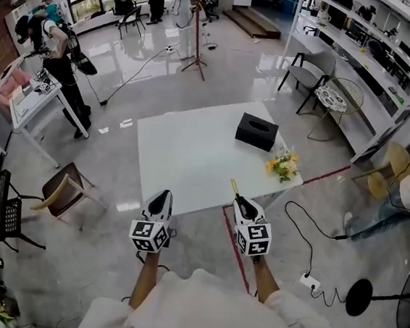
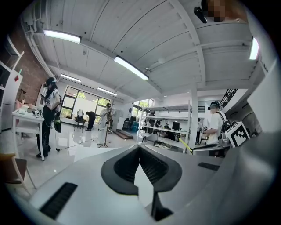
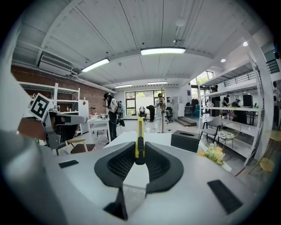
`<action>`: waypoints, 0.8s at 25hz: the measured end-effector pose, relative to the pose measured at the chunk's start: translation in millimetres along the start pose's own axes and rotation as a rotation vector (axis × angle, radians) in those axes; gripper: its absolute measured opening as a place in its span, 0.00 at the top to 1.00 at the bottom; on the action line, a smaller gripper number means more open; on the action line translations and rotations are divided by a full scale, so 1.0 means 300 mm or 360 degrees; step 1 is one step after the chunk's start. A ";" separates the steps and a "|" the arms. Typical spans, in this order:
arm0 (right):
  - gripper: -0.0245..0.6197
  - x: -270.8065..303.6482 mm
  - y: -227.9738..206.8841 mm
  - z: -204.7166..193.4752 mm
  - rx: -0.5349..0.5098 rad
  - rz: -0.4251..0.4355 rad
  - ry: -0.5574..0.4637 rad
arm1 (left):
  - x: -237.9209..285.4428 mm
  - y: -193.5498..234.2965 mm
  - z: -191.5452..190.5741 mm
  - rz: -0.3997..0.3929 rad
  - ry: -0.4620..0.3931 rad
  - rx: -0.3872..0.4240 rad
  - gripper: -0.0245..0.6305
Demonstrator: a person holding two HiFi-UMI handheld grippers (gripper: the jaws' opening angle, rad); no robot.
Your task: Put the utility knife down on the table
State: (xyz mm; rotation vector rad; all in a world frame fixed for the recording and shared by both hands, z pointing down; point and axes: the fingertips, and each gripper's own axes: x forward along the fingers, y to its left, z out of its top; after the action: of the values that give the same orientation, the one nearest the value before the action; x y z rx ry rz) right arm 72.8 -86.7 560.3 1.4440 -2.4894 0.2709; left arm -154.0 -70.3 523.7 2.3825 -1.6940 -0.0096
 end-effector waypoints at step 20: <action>0.83 0.140 -0.078 -0.018 0.0024 -0.0047 0.0065 | 0.200 0.043 -0.035 -0.0084 0.0064 -0.0032 0.93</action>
State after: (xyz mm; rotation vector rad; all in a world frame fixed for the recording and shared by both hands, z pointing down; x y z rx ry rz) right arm 73.7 -131.3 579.1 1.4650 -2.4372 0.3109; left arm -144.4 -128.4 543.3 2.3957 -1.6052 0.0122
